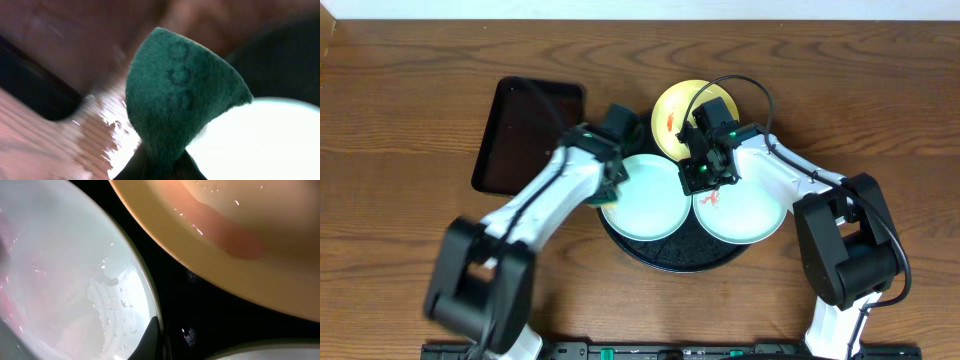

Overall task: Clean dirty plates on tray and stack at the side
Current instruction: 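Return the sponge with the left gripper over the black tray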

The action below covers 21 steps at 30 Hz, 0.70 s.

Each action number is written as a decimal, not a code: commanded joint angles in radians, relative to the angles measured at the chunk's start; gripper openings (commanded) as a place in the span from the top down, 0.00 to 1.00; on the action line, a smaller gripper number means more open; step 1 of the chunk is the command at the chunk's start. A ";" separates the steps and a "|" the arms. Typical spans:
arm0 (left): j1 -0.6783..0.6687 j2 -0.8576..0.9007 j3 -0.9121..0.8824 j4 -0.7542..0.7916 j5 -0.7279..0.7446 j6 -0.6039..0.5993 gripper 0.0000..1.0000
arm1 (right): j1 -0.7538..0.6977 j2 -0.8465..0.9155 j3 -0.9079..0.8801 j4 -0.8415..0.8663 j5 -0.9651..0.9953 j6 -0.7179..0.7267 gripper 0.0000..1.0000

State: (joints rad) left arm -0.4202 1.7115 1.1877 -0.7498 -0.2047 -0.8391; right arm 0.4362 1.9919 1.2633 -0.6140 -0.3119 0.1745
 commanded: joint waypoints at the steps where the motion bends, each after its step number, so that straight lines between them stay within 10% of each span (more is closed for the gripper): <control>1: 0.041 -0.132 0.002 0.023 -0.156 -0.012 0.92 | 0.000 -0.031 -0.007 -0.015 0.042 -0.011 0.99; 21: 0.230 -0.047 0.000 0.224 -0.163 0.148 0.91 | 0.211 -0.430 -0.006 -0.101 0.691 -0.040 0.99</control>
State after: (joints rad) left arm -0.2165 1.6302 1.1881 -0.5262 -0.3431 -0.7277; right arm 0.6266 1.5921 1.2564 -0.6979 0.1528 0.1448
